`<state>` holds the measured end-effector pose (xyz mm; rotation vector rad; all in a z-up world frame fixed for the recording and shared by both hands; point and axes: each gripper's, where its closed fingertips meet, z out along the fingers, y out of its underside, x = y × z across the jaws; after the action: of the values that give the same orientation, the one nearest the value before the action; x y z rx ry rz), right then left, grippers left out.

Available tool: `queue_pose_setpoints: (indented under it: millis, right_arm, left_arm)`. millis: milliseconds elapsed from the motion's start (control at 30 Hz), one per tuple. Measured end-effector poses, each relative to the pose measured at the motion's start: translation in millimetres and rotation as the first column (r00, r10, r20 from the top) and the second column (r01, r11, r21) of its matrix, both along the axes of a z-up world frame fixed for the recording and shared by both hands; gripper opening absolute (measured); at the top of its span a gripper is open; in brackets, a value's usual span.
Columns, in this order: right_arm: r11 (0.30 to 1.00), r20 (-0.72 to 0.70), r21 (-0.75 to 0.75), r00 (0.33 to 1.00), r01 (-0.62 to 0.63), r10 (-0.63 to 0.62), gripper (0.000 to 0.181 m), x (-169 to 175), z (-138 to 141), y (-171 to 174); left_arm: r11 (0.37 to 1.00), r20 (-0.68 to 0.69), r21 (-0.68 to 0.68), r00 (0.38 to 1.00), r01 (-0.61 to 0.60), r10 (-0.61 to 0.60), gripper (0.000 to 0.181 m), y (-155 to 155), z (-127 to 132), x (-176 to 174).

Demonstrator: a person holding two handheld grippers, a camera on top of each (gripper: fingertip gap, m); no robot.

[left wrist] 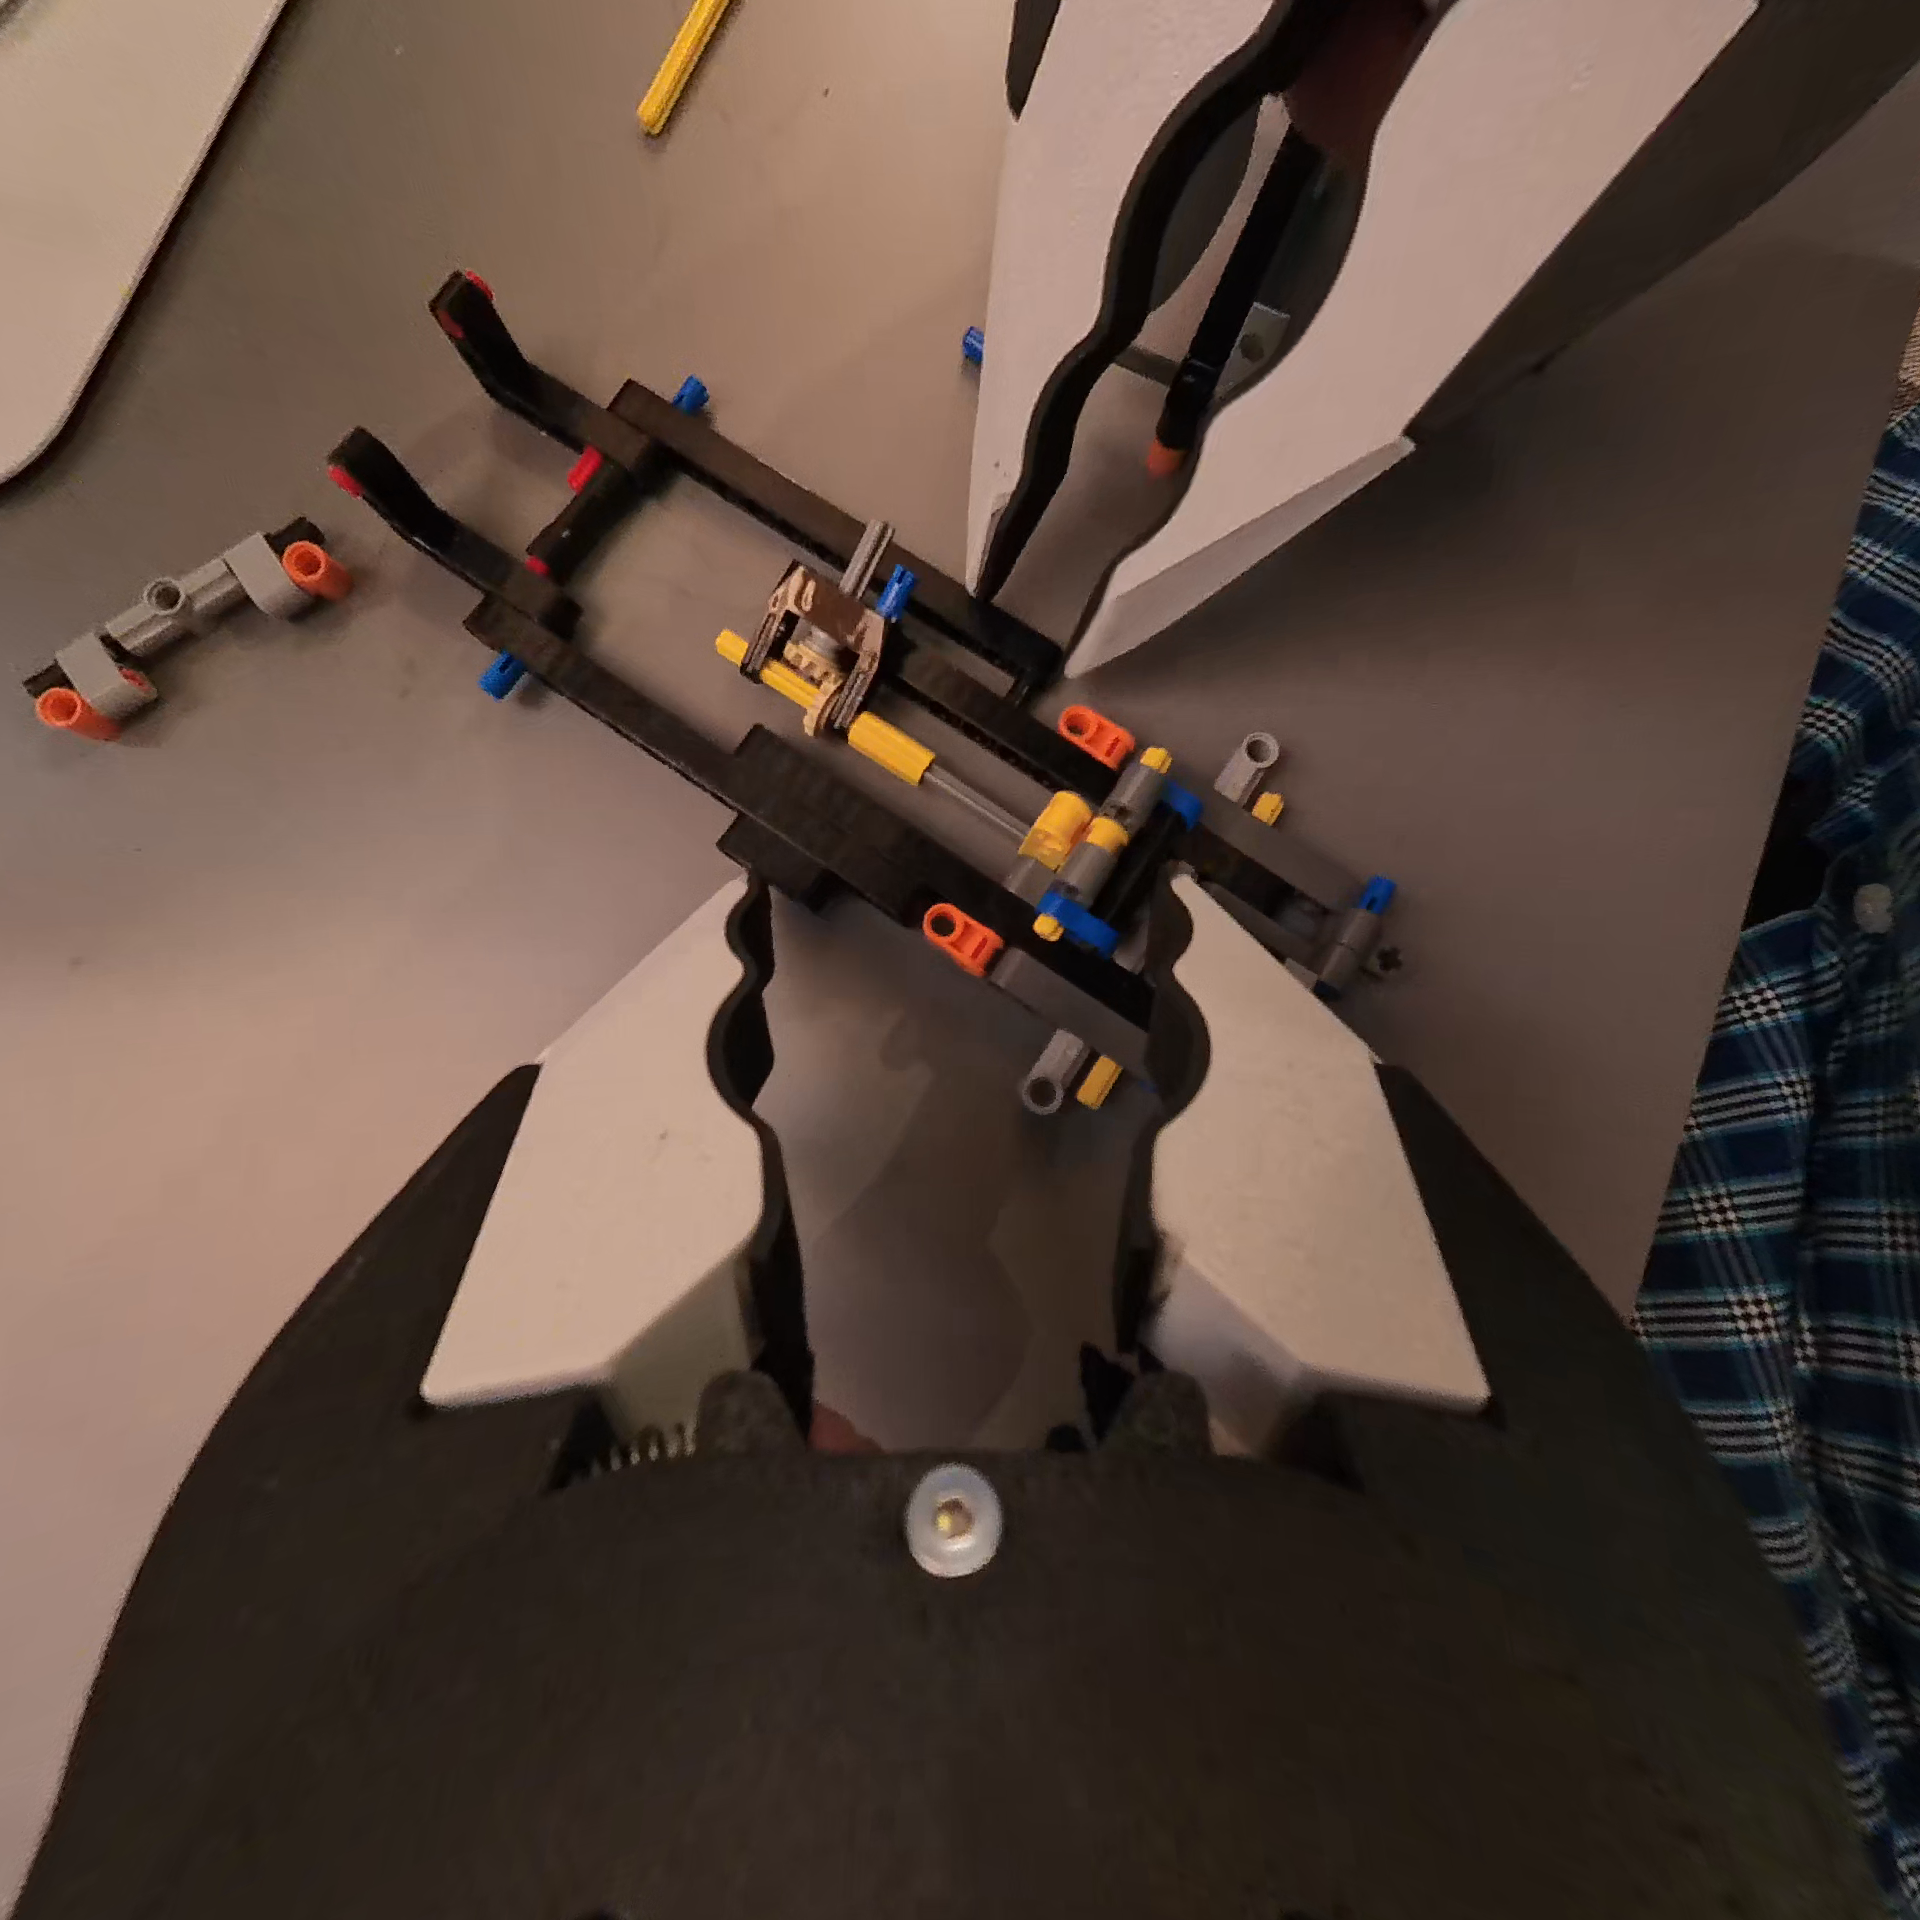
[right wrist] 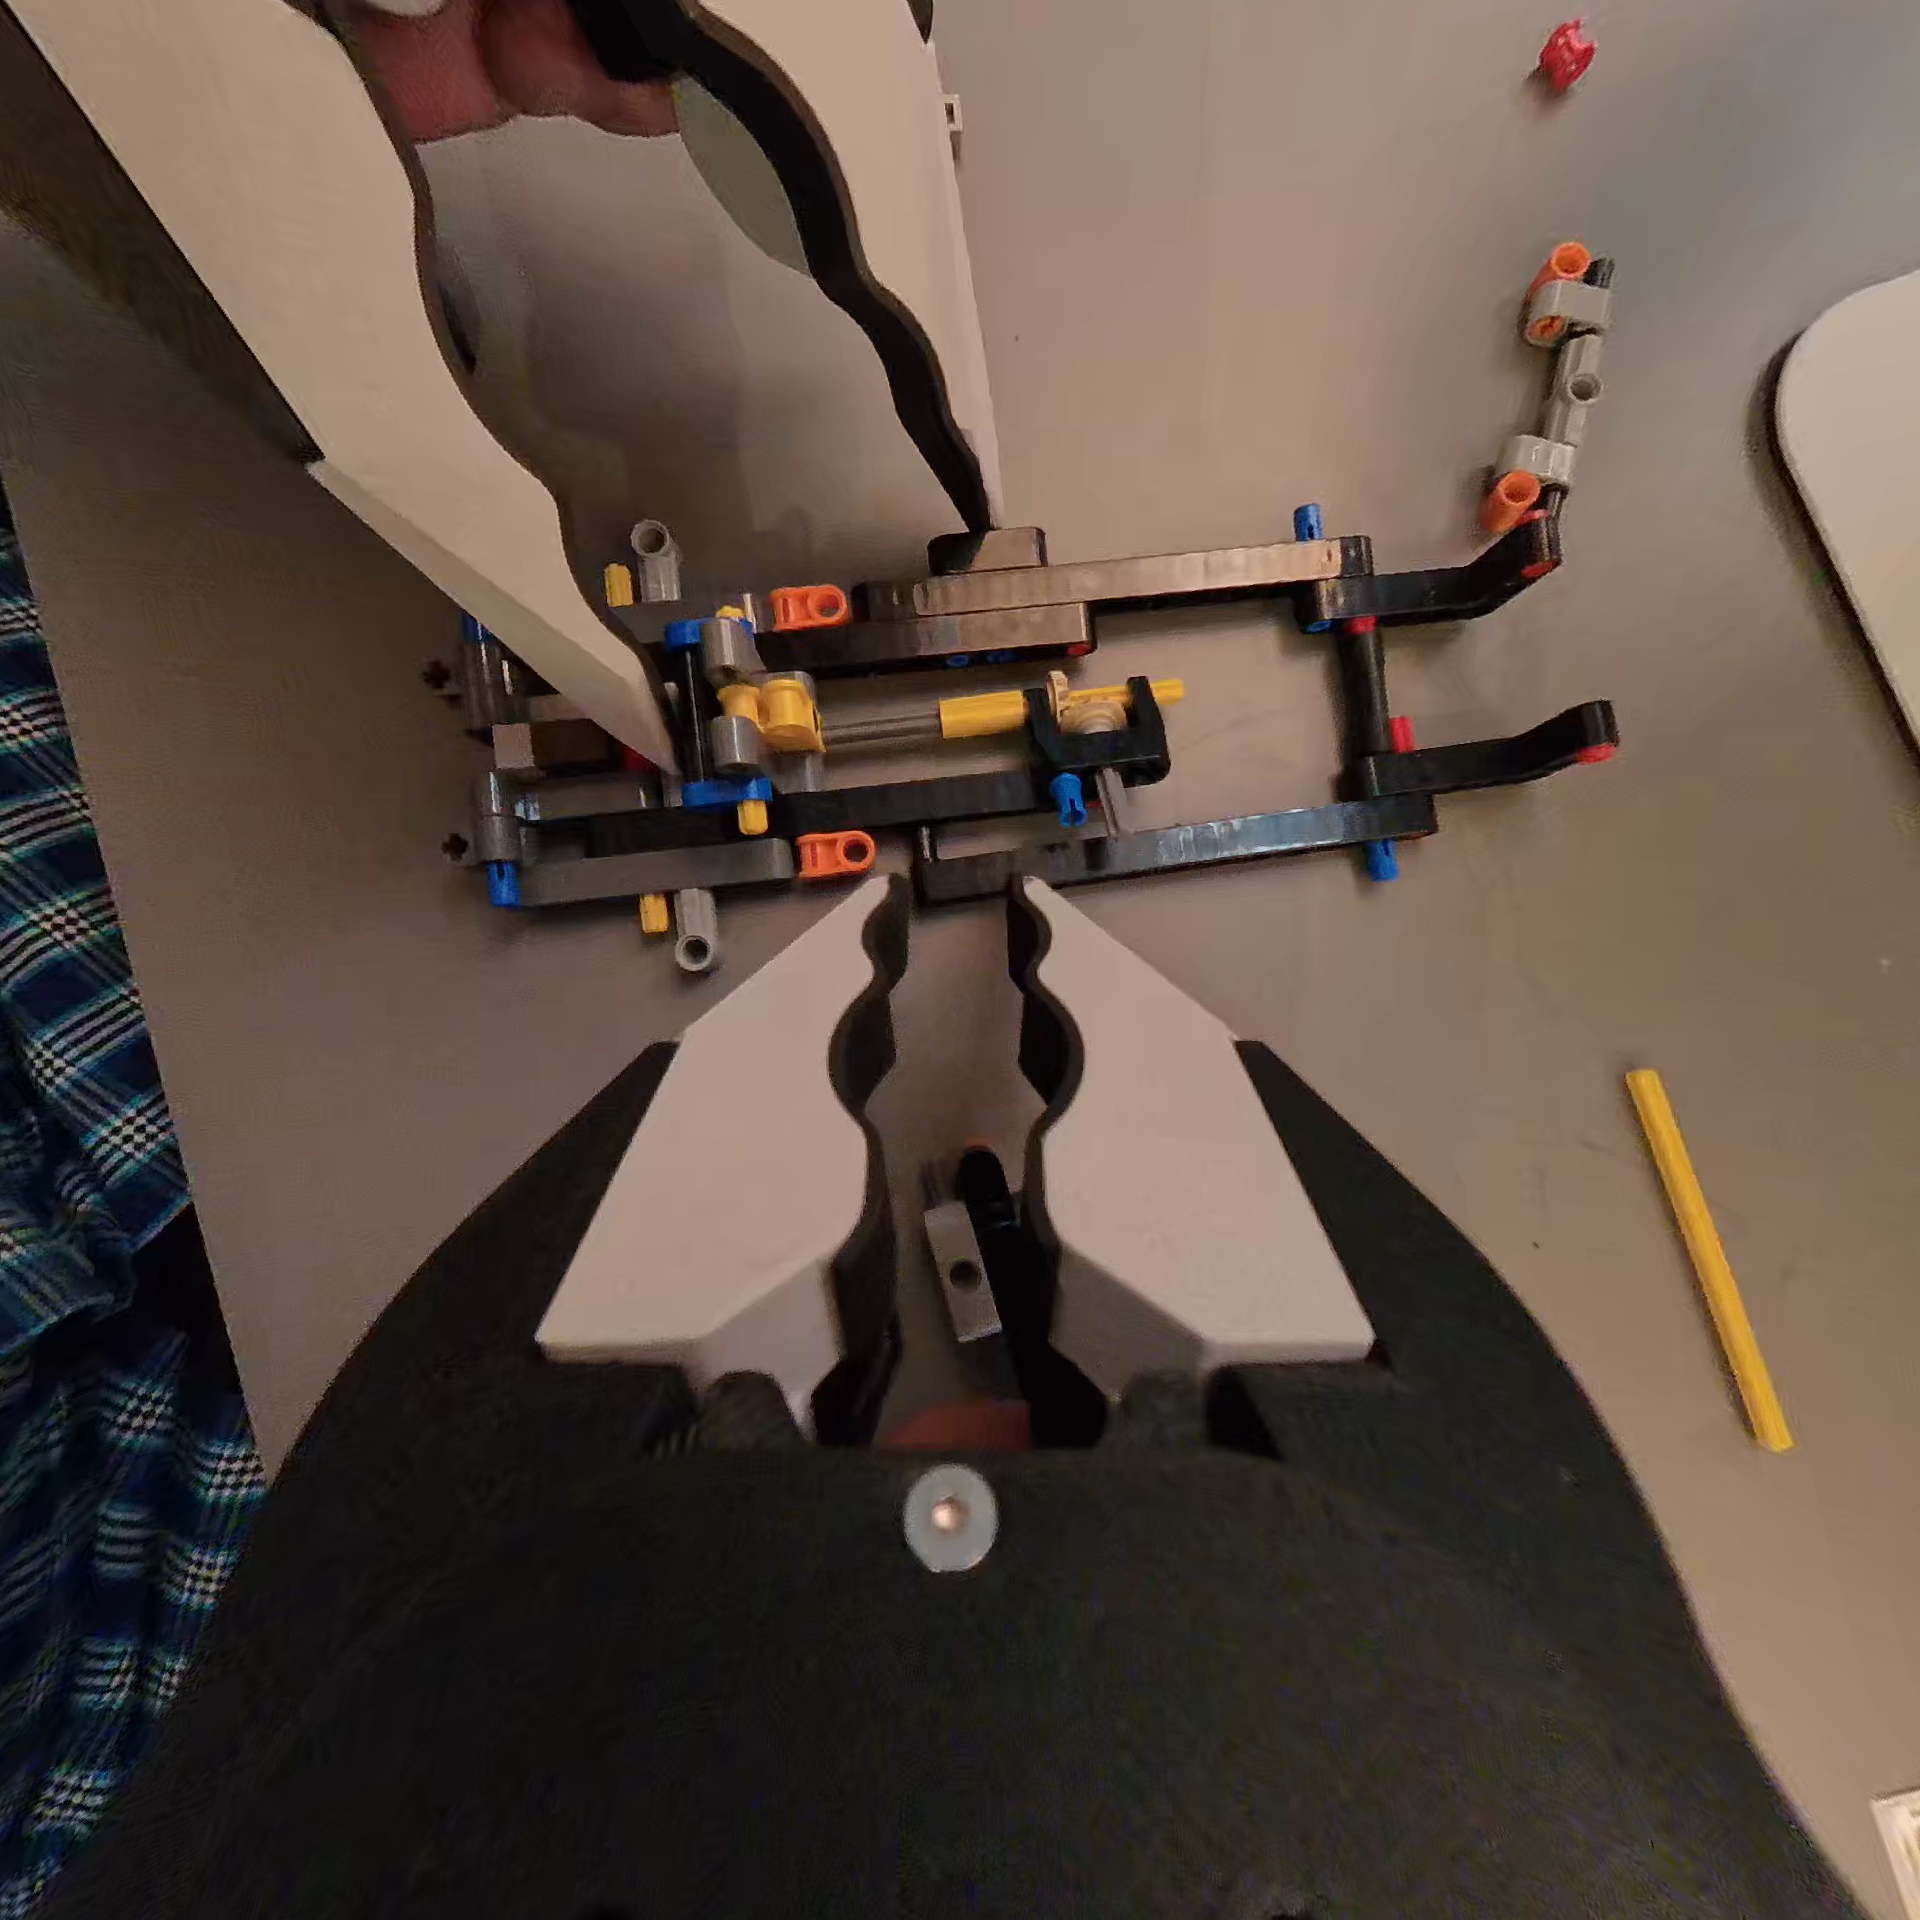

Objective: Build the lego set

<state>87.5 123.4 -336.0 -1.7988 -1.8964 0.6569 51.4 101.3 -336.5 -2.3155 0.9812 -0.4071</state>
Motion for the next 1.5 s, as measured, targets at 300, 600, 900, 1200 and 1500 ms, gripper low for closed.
queue_pose_setpoints:
  millis: [300,600,900,1200,1500]
  right_arm:
    - [1.0,-0.004,-0.007,1.0,-0.011,0.011,0.008,2.6,-2.6,-0.8]
    - [0.997,0.031,0.044,0.998,-0.057,0.056,0.005,1.5,-5.4,-0.7]
    - [0.991,-0.006,0.102,0.997,-0.081,0.082,0.022,1.2,4.3,12.6]
    - [0.971,-0.029,0.115,0.976,-0.211,0.216,0.018,-7.7,0.2,8.8]
    - [0.96,-0.03,0.143,0.969,-0.24,0.246,0.012,-8.0,0.1,5.7]
  left_arm:
    - [1.0,0.014,0.003,1.0,-0.01,0.01,0.07,1.2,-0.3,-0.6]
    - [0.999,0.012,0.003,0.999,-0.039,0.039,0.065,2.9,0.2,-7.3]
    - [0.998,0.023,-0.003,0.998,-0.055,0.055,0.068,5.1,-0.5,-9.3]
    - [0.998,0.027,-0.005,0.998,-0.063,0.063,0.067,5.6,-0.6,-8.7]
    - [0.996,0.051,-0.02,0.994,-0.092,0.093,0.064,5.0,-1.2,-9.2]
